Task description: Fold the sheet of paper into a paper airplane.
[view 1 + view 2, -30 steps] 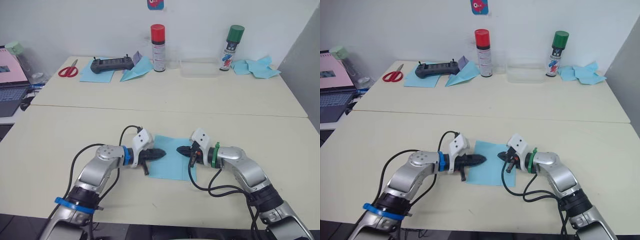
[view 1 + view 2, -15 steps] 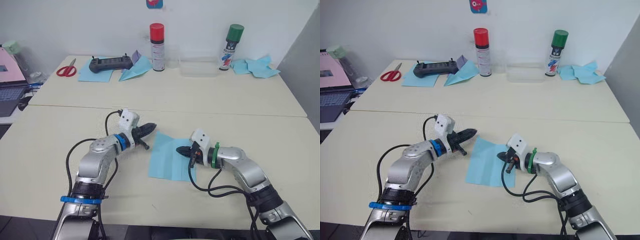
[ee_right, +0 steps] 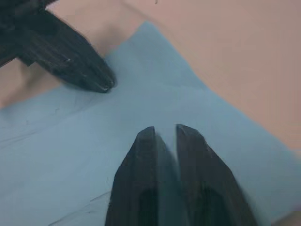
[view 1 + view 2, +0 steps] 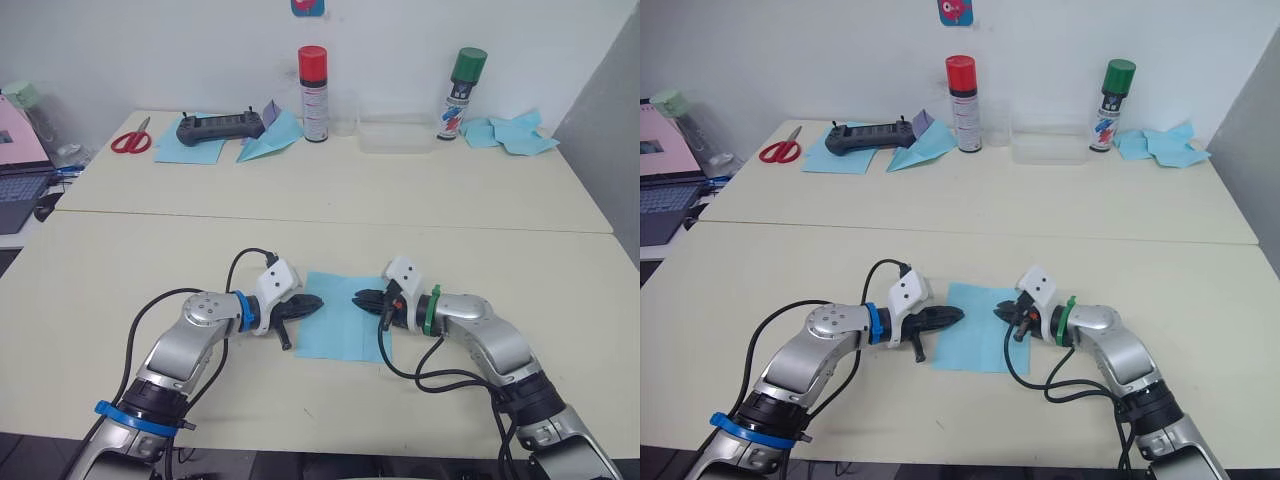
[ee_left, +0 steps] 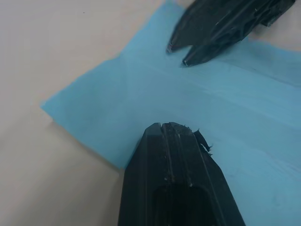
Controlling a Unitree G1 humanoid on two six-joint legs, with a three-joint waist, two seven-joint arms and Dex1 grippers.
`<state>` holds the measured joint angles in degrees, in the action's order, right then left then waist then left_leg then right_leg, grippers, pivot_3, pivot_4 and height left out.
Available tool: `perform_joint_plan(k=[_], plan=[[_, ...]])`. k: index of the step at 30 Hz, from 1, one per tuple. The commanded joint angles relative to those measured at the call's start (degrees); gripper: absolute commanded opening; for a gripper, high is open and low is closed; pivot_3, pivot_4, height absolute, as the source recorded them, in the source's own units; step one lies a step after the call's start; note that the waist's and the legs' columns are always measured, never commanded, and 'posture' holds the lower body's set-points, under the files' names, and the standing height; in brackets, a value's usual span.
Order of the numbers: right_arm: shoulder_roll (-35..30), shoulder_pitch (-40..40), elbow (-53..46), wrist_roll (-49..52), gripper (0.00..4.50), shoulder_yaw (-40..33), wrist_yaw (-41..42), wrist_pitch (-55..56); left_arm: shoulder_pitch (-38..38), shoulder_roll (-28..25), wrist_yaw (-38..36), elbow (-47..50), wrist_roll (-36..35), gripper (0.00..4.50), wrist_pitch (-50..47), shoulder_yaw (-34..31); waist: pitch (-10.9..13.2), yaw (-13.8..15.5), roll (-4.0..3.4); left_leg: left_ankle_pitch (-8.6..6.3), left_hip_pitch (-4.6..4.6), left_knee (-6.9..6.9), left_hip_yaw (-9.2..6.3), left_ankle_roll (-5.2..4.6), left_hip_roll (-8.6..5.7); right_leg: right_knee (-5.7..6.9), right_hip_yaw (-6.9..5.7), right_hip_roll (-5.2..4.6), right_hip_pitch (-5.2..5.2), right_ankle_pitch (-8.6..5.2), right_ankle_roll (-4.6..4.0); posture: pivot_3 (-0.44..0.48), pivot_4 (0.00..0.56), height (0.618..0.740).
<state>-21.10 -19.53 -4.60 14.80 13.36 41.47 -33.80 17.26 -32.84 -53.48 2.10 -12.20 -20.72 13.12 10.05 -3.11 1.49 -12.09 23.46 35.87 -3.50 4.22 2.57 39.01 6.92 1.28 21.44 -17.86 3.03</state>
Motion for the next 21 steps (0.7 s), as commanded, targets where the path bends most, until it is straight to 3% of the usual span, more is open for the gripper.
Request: perform_joint_plan(k=[1, 2, 10, 20, 21], plan=[[0.9, 0.6, -4.6, 2.9, 1.88, -5.2, -3.8, -4.3, -0.8, 0.0, -1.2, -0.6, 1.1, 0.00, 0.9, 1.3, 0.0, 0.0, 0.00, 0.00, 0.02, -0.01, 0.00, 0.00, 0.00, 0.00, 0.00, 0.00, 0.02, 0.00, 0.00, 0.000, 0.150, 0.740], [1.2, 1.0, -5.6, 3.6, 2.20, -6.8, -5.0, -5.6, -0.9, 0.0, -1.3, -0.6, 1.2, 0.00, 1.0, 1.4, 0.0, 0.0, -0.01, 0.00, 0.02, -0.02, 0.00, 0.00, 0.00, 0.00, 0.00, 0.00, 0.04, 0.00, -0.01, 0.000, 0.150, 0.740], [2.4, 3.9, -11.0, 9.8, 2.20, -14.0, -10.4, -18.0, -1.4, 0.5, -1.4, -1.7, 2.8, 0.00, 2.2, 2.1, 0.0, 0.0, -0.03, 0.00, 0.06, -0.04, 0.00, 0.00, 0.00, -0.02, 0.00, -0.01, 0.06, -0.01, -0.02, 0.000, 0.150, 0.740], [4.5, 1.3, -12.2, 13.3, 2.20, -13.9, -12.5, -22.8, -1.1, 1.0, -1.9, -1.9, 3.3, 0.00, 2.3, 2.7, 0.0, -0.1, -0.03, 0.00, 0.06, -0.05, 0.01, 0.00, -0.01, -0.02, 0.00, -0.01, 0.07, -0.02, -0.02, 0.000, 0.150, 0.740], [4.5, 1.1, -12.0, 12.8, 2.04, -13.3, -12.4, -22.0, -1.1, 1.0, -1.9, -2.0, 3.3, 0.00, 2.4, 2.7, 0.0, -0.1, -0.03, 0.00, 0.06, -0.05, 0.01, 0.00, -0.01, -0.02, 0.01, -0.01, 0.07, -0.02, -0.02, 0.000, 0.150, 0.740]])
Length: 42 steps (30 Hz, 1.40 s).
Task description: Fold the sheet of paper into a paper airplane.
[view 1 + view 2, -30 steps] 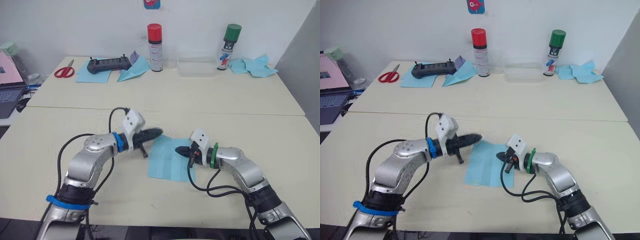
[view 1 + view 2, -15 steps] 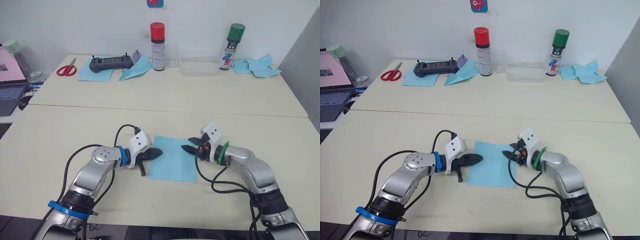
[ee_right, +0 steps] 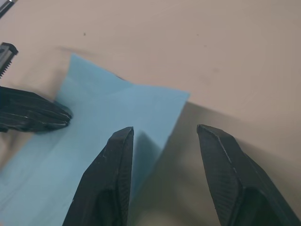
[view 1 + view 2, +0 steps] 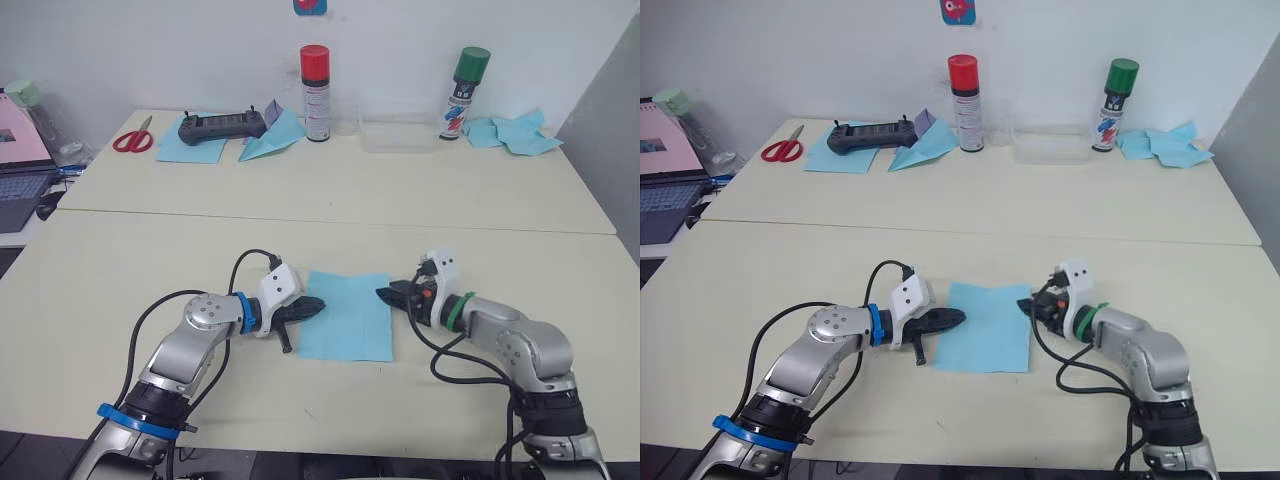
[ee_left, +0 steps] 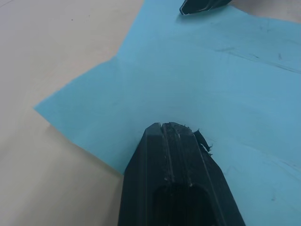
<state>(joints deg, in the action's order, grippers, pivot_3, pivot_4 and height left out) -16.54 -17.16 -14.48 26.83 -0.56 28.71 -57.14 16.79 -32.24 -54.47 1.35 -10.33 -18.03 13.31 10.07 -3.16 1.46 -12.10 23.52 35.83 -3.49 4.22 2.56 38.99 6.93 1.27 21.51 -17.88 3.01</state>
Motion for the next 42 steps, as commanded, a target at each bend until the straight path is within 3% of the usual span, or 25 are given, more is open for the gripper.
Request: perform_joint_plan(k=[1, 6, 7, 17, 31, 38, 42], plan=[[-0.1, -1.4, -1.9, 0.5, 1.84, 1.1, 0.4, 1.9, -0.6, 0.5, -0.9, -1.3, 1.5, 0.00, -0.3, 2.5, 0.0, 0.0, 0.00, 0.00, 0.00, 0.00, 0.01, 0.00, 0.00, 0.00, 0.01, 0.00, 0.00, 0.00, 0.00, 0.000, 0.150, 0.740], [-2.4, -2.0, -1.6, -1.7, 0.12, 4.5, 2.4, 6.3, -0.9, 0.6, -0.9, -1.1, 1.9, 0.00, -0.3, 2.8, 0.0, 0.0, -0.01, 0.00, 0.00, 0.01, 0.01, 0.00, 0.00, -0.01, 0.00, 0.00, 0.00, 0.00, 0.00, 0.000, 0.150, 0.740], [-2.6, -2.0, -1.6, -1.8, 0.02, 4.8, 2.6, 7.0, -1.0, 0.5, -0.9, -1.1, 2.0, 0.00, -0.2, 2.9, 0.0, 0.0, -0.01, 0.00, 0.00, 0.01, 0.01, 0.00, -0.01, -0.01, 0.01, -0.01, 0.00, 0.00, 0.00, 0.000, 0.150, 0.740], [-9.8, -1.8, -2.2, -10.7, 0.02, 15.6, 9.3, 20.8, -0.7, 0.8, -1.1, -1.6, 3.0, 0.00, 0.2, 3.1, 0.0, 0.1, -0.01, 0.00, 0.01, 0.02, 0.01, 0.00, -0.02, -0.03, 0.00, -0.02, -0.01, 0.00, 0.00, 0.000, 0.150, 0.740], [-10.0, -2.8, 3.8, -20.2, 0.02, 23.2, 10.9, 26.2, 2.9, 1.6, -2.1, -2.4, 2.8, 0.00, 0.2, 2.6, 0.0, 0.2, 0.00, 0.00, -0.01, 0.08, -0.01, 0.00, -0.02, -0.02, -0.01, -0.02, -0.05, 0.01, 0.02, 0.000, 0.150, 0.740], [-10.1, -3.6, 5.6, -23.2, 0.02, 24.1, 11.6, 27.2, 8.6, 5.5, -1.6, 0.6, -2.2, 0.00, -6.1, 0.1, 0.0, -0.1, 0.05, 0.00, 0.00, 0.09, -0.01, 0.00, 0.00, 0.01, -0.02, 0.02, -0.02, 0.02, 0.03, 0.000, 0.150, 0.740], [-10.1, -3.3, 5.7, -23.4, 0.02, 24.0, 11.9, 27.5, 12.9, 9.1, 0.2, -3.8, -0.6, 0.00, -5.5, 1.5, 0.0, -0.1, 0.05, 0.00, 0.00, 0.10, -0.02, 0.00, 0.00, 0.02, -0.02, 0.03, -0.04, 0.03, 0.04, 0.000, 0.150, 0.740]])
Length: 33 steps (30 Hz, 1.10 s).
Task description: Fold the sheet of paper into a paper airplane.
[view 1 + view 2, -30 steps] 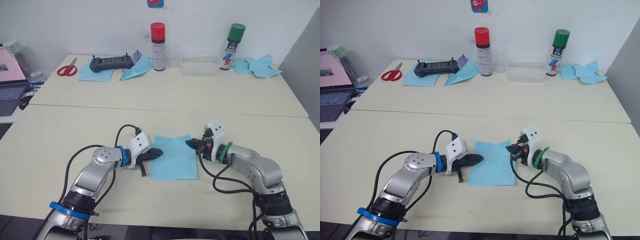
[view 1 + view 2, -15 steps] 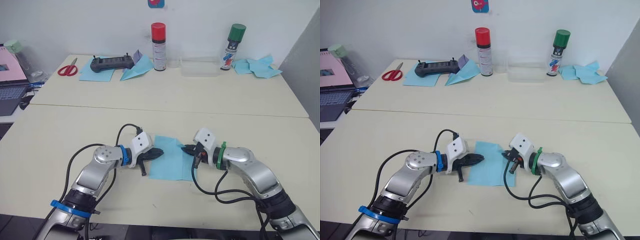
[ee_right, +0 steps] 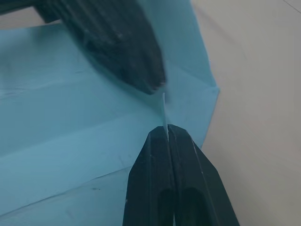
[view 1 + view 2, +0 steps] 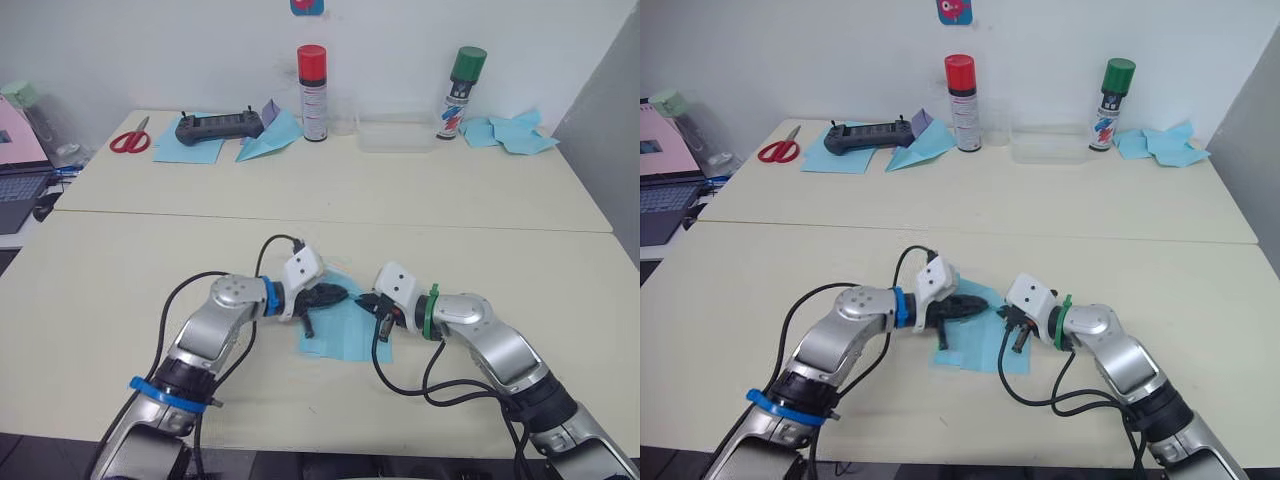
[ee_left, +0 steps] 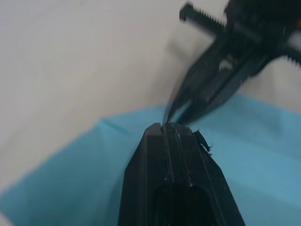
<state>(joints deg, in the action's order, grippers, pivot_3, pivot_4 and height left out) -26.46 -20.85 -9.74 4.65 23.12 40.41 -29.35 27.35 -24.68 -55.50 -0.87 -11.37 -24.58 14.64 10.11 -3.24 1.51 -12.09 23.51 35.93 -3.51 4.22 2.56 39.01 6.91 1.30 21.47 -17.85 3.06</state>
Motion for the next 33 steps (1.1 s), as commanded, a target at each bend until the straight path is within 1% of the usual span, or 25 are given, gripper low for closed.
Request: perform_joint_plan(k=[1, 10, 11, 12, 14, 18, 22, 24, 28, 31, 33], plan=[[-0.1, 0.5, 0.9, -1.3, 0.02, 0.3, 0.2, -0.3, 2.9, 2.1, 1.4, -3.0, 1.2, 0.00, 1.8, 0.8, 0.0, 0.0, 0.00, 0.00, 0.00, 0.00, 0.00, 0.00, 0.00, 0.00, 0.00, 0.00, 0.00, 0.00, 0.00, 0.000, 0.150, 0.740], [-0.3, 1.8, -1.1, -0.3, 0.02, -0.5, 0.9, -1.2, 4.6, 3.6, 1.6, -12.8, 6.7, 0.00, 6.3, 4.8, 0.0, 0.0, 0.00, 0.00, 0.02, -0.02, -0.02, 0.00, -0.01, -0.01, -0.01, 0.01, 0.01, 0.00, 0.00, 0.000, 0.150, 0.740], [-0.4, 2.0, -1.5, 0.3, 0.40, -0.7, 1.4, -1.9, 4.6, 3.8, 1.6, -13.7, 7.1, 0.00, 6.6, 5.0, 0.0, 0.0, 0.00, 0.00, 0.02, -0.01, -0.02, 0.00, -0.02, -0.01, -0.01, 0.00, 0.00, 0.00, 0.01, 0.000, 0.150, 0.740], [-0.4, 2.1, -2.0, 0.8, 0.60, -0.8, 1.9, -2.7, 4.6, 4.0, 1.5, -14.3, 7.4, 0.00, 6.8, 5.1, 0.0, 0.0, 0.00, 0.00, 0.02, 0.00, -0.02, 0.00, -0.03, -0.01, -0.01, 0.00, -0.01, 0.00, 0.01, 0.000, 0.150, 0.740], [0.2, 2.6, -3.2, 2.7, 1.24, -1.7, 2.4, -5.7, 4.5, 4.2, 1.5, -15.2, 8.0, 0.00, 6.9, 5.5, 0.0, 0.0, 0.00, 0.00, 0.02, 0.01, -0.03, 0.00, -0.03, -0.01, -0.01, -0.01, -0.03, 0.00, 0.01, 0.000, 0.150, 0.740], [1.2, 3.7, -7.2, 10.7, 2.66, -4.6, 4.7, -16.9, 3.9, 4.2, 1.5, -16.3, 9.1, 0.00, 8.6, 5.9, 0.0, 0.0, -0.01, 0.00, 0.01, 0.01, -0.09, 0.00, -0.03, -0.01, -0.05, -0.01, -0.06, 0.00, 0.01, 0.000, 0.150, 0.740], [-0.5, 4.4, -11.0, 17.2, 2.66, -7.1, 7.4, -23.6, 3.6, 4.1, 1.4, -17.2, 9.4, 0.00, 9.5, 5.8, 0.0, 0.1, 0.00, 0.00, 0.00, 0.03, -0.11, 0.00, -0.03, -0.01, -0.06, -0.01, -0.09, 0.00, 0.01, 0.000, 0.150, 0.740], [-1.3, 4.2, -12.0, 19.3, 2.66, -8.4, 8.0, -25.2, 3.7, 4.1, 1.5, -17.5, 9.4, 0.00, 9.7, 5.7, 0.0, 0.1, 0.00, 0.00, 0.00, 0.04, -0.10, 0.00, -0.04, -0.01, -0.06, -0.01, -0.09, 0.00, 0.01, 0.000, 0.150, 0.740], [-1.9, 3.0, -12.2, 23.1, 2.66, -13.3, 8.1, -25.4, 3.8, 4.3, 1.6, -17.9, 9.5, 0.00, 10.1, 5.8, 0.0, 0.1, 0.01, 0.00, 0.00, 0.04, -0.10, 0.00, -0.04, -0.01, -0.05, -0.01, -0.09, 0.01, 0.02, 0.000, 0.150, 0.740], [-0.1, 1.5, -11.4, 27.3, 2.08, -18.5, 7.1, -26.3, 3.9, 4.5, 1.7, -18.1, 9.5, 0.00, 10.3, 5.8, 0.0, 0.1, 0.01, 0.00, 0.00, 0.04, -0.10, 0.00, -0.05, -0.02, -0.05, -0.01, -0.08, 0.01, 0.02, 0.000, 0.150, 0.740], [0.7, 0.7, -10.2, 27.5, 1.35, -19.8, 5.7, -26.0, 4.0, 4.6, 1.7, -18.2, 9.5, 0.00, 10.4, 5.9, 0.0, 0.1, 0.01, 0.00, 0.00, 0.04, -0.10, 0.00, -0.05, -0.01, -0.05, -0.01, -0.08, 0.02, 0.03, 0.000, 0.150, 0.740]])
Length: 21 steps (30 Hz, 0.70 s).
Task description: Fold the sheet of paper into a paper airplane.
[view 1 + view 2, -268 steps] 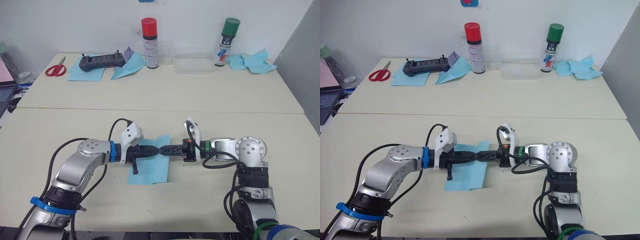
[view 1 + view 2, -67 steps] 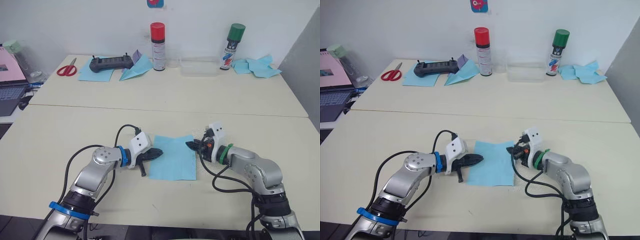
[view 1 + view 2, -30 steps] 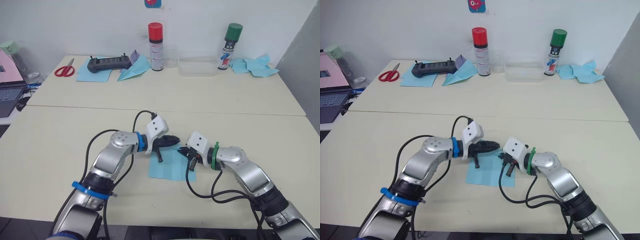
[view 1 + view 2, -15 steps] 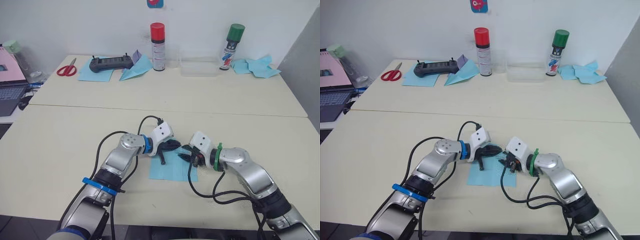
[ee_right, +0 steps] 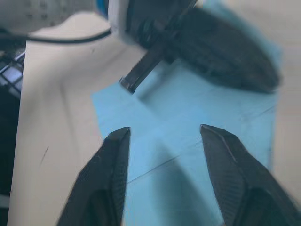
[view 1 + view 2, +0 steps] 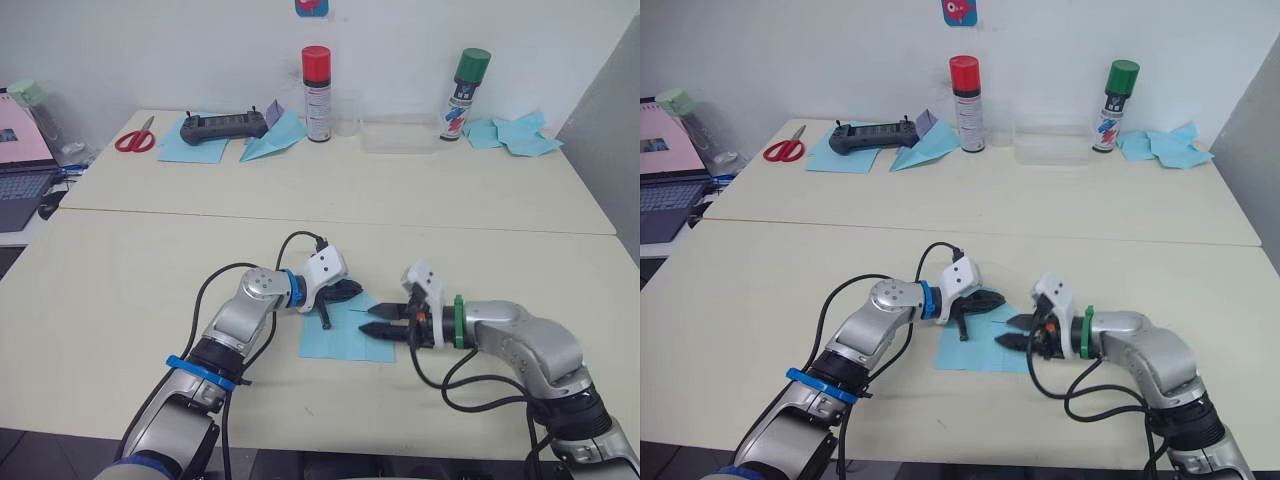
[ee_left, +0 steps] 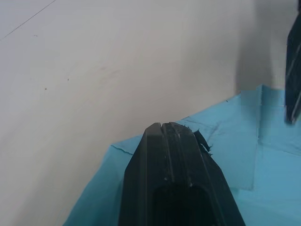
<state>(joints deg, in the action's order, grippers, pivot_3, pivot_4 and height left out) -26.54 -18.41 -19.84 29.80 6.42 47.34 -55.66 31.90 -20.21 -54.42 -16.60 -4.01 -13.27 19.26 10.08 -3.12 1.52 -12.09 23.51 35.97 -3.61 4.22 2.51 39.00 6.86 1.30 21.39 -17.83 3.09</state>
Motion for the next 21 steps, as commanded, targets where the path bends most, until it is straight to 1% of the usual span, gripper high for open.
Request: perform_joint_plan(k=[1, 3, 4, 9, 12, 14, 21], plan=[[1.2, -2.1, 0.9, 1.7, 0.95, -3.0, -2.2, 1.0, -0.5, 0.2, 0.6, -2.5, 2.2, 0.00, -0.9, 1.3, 0.0, 0.0, 0.00, 0.00, 0.00, 0.00, 0.00, 0.00, -0.01, 0.00, 0.00, 0.00, -0.01, 0.00, 0.00, 0.000, 0.150, 0.740], [1.9, -2.5, 2.6, -0.2, 0.23, -2.0, -3.8, 2.6, -0.4, 0.4, 0.5, -2.8, 2.3, 0.00, -0.7, 1.4, 0.0, 0.1, 0.00, 0.00, 0.00, 0.00, -0.01, 0.00, -0.01, -0.01, -0.01, -0.01, -0.01, 0.00, 0.01, 0.000, 0.150, 0.740], [2.3, -2.6, 3.5, -1.4, 0.01, -1.2, -5.0, 3.4, -0.4, 0.4, 0.5, -2.9, 2.4, 0.00, -0.6, 1.5, 0.0, 0.1, 0.00, 0.00, 0.00, 0.00, -0.01, 0.00, -0.01, -0.01, -0.01, -0.01, -0.01, 0.00, 0.01, 0.000, 0.150, 0.740], [1.7, -1.4, 7.9, -9.9, 0.01, 5.6, -8.9, 8.7, 0.3, 0.5, 0.4, -3.7, 2.9, 0.00, -0.2, 1.9, 0.0, 0.1, 0.00, 0.00, 0.00, 0.00, 0.01, 0.00, -0.02, -0.01, 0.01, -0.01, 0.01, 0.00, 0.01, 0.000, 0.150, 0.740], [2.0, -0.2, 8.5, -11.5, 0.01, 5.9, -10.9, 9.6, 0.6, 0.6, -0.2, -3.8, 2.9, 0.00, 0.1, 2.4, 0.0, 0.1, 0.00, 0.00, 0.00, 0.00, 0.04, 0.00, -0.03, -0.01, 0.04, -0.02, 0.01, 0.00, 0.01, 0.000, 0.150, 0.740], [1.0, 1.8, 7.6, -11.9, 0.01, 5.7, -11.6, 8.7, 0.8, 0.7, -0.3, -4.2, 3.2, 0.00, 0.5, 2.8, 0.0, 0.1, -0.01, 0.00, 0.00, 0.00, 0.02, 0.00, -0.02, -0.01, 0.02, -0.01, 0.00, 0.01, 0.02, 0.000, 0.150, 0.740], [-3.0, 7.5, 2.0, -9.8, 0.01, 4.0, -10.0, 6.6, 1.0, 1.2, -0.4, -4.6, 3.5, 0.00, 0.6, 2.9, -0.1, 0.6, 0.01, 0.00, 0.00, 0.00, 0.00, 0.00, -0.05, -0.04, 0.00, -0.03, -0.04, 0.00, 0.02, 0.000, 0.150, 0.740]])
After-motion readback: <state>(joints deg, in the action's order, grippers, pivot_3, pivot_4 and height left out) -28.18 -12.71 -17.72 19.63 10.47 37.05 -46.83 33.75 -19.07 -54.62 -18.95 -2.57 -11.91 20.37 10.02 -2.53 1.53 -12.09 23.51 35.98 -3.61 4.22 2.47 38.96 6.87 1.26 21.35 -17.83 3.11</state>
